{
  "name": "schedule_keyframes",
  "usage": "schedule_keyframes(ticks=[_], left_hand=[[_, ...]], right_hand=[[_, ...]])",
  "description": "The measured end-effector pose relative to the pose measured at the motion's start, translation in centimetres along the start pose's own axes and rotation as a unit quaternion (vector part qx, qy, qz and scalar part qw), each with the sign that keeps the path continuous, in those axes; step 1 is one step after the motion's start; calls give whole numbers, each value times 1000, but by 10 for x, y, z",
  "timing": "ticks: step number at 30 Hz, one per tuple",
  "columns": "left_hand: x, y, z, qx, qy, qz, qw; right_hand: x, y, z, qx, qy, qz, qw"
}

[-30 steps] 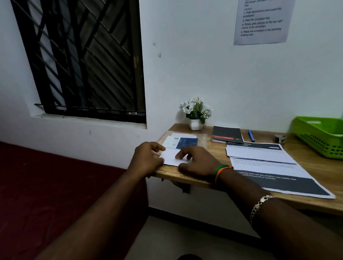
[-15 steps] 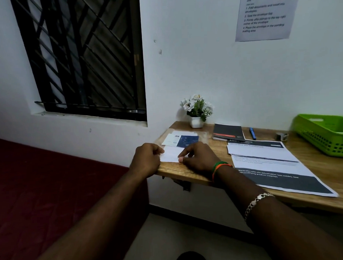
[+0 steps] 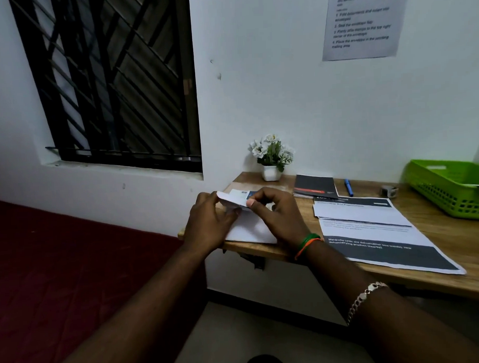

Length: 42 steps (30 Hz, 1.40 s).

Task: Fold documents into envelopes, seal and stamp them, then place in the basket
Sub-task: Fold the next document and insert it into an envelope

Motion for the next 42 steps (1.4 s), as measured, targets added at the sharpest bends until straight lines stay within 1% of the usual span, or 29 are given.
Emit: schedule_keyframes(ticks=[2,4,5,6,10,13,16,20,23,25,27,28,31,33,36,38,40,42], left_hand=[[-2,-4,-3,57,-7,6,998],[-2,-9,-4,112,-1,26,993],[-1,-12,-5,114,-2,34,993],[1,-15,-6,96,-6,42,994],[13,-33,-10,-36,-13,83,996],[9,-36,-12,-110,-2,56,992],[-4,-36,-10,-133,24,49,990],[-18,-38,5,-155,61,52,985],[-26,-40,16,-204,82,88,971],[-27,-39,14,-238,80,99,963],[-26,-35,6,-243,65,81,964],[-26,-32,-1,-227,52,65,970],[-32,-26,-43,-120,-25,4,992],[-34,-27,-82,-110,-109,-34,987],[-38,-47,-138,-172,-208,-57,961],[-43,-67,-164,-208,-247,-52,945],[-48,-94,-181,-223,-273,-15,936],[-53,-122,-188,-220,-282,35,933]], right_hand=[[-1,4,8,-56,4,-7,998],[-3,7,13,-65,5,-9,998],[-3,9,15,-65,1,-11,998],[-3,12,16,-67,-4,-17,998],[-3,25,29,-64,6,-54,996],[-2,31,41,-13,33,-64,997],[2,36,50,37,62,-74,995],[6,46,60,0,85,-98,992],[8,61,70,-4,106,-151,983],[9,74,74,-36,99,-200,974],[6,90,70,-112,54,-254,959],[4,97,65,-165,19,-276,947],[-5,126,48,-300,-80,-337,889],[-8,140,34,-383,-135,-353,843],[-7,155,12,-497,-192,-332,778],[-2,161,-8,-527,-233,-311,756],[7,168,-27,-523,-270,-293,753],[19,179,-45,-504,-304,-288,756]])
Point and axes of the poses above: each hand's wrist, its own x-axis away from the middle knuckle, its own y-axis out of the back of the hand, z = x × y, the point moved 6 cm from there along -x, towards the middle knuckle, and after that the axes turned 6 degrees about -y, right-handed, at the moved point
